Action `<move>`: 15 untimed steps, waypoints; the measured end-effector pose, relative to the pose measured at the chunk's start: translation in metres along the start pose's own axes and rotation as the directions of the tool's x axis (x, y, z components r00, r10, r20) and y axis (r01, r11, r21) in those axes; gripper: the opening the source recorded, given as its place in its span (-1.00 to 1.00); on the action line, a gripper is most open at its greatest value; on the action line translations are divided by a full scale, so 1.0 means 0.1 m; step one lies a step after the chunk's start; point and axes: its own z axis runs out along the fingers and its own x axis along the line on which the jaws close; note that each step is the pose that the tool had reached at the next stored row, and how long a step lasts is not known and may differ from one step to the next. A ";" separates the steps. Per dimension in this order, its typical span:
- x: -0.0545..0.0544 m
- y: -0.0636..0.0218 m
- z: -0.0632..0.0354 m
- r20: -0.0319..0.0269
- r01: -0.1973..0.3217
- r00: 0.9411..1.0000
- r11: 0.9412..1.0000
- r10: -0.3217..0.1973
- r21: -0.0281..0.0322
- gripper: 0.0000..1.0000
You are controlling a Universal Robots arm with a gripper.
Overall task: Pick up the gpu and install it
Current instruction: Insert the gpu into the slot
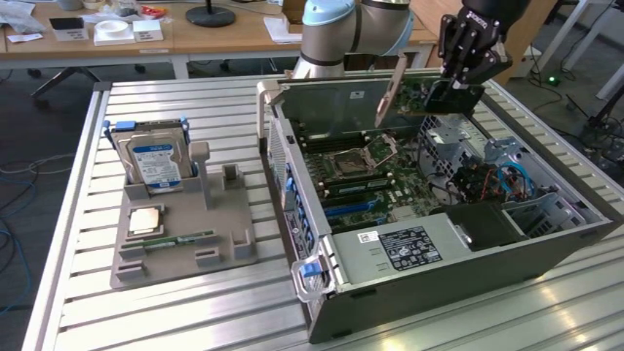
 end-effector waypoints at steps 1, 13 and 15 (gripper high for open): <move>0.00 0.005 0.005 0.000 0.000 1.000 1.000 0.000 0.002 -0.47; 0.03 0.163 0.077 0.003 0.006 1.000 0.999 -0.006 0.041 -0.47; 0.04 0.190 0.084 0.003 0.007 1.000 0.999 -0.008 0.044 -0.47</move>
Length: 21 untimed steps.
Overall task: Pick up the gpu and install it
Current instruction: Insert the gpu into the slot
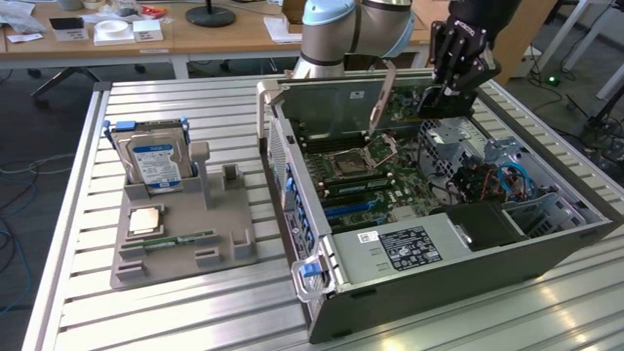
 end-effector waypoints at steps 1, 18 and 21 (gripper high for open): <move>0.01 0.014 0.002 0.000 0.001 1.000 1.000 -0.001 0.001 -0.47; 0.05 0.138 0.111 0.001 0.010 1.000 1.000 -0.010 0.018 -0.47; 0.05 0.138 0.112 0.001 0.010 1.000 1.000 -0.010 0.018 -0.47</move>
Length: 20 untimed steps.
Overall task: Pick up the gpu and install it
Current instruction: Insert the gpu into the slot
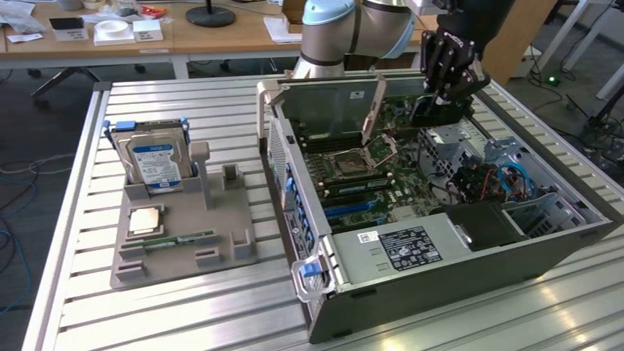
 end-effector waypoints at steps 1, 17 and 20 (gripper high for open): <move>0.00 0.001 0.005 0.000 0.000 1.000 1.000 0.000 0.000 -0.47; 0.01 0.017 0.189 0.000 0.000 1.000 1.000 0.000 0.006 -0.47; 0.01 0.031 0.192 0.000 0.000 1.000 1.000 0.000 0.006 -0.47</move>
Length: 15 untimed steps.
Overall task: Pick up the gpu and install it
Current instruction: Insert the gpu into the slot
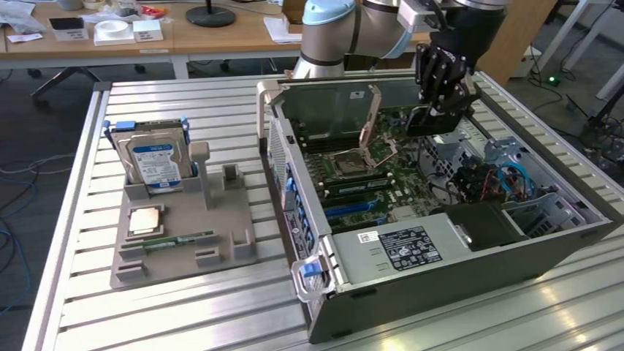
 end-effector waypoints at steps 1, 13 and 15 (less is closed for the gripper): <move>0.00 0.008 0.001 0.000 0.000 1.000 1.000 0.000 0.000 -0.47; 0.01 0.123 0.007 0.000 0.000 1.000 1.000 0.000 0.001 -0.47; 0.01 0.129 0.023 0.000 0.000 1.000 1.000 0.000 0.002 -0.47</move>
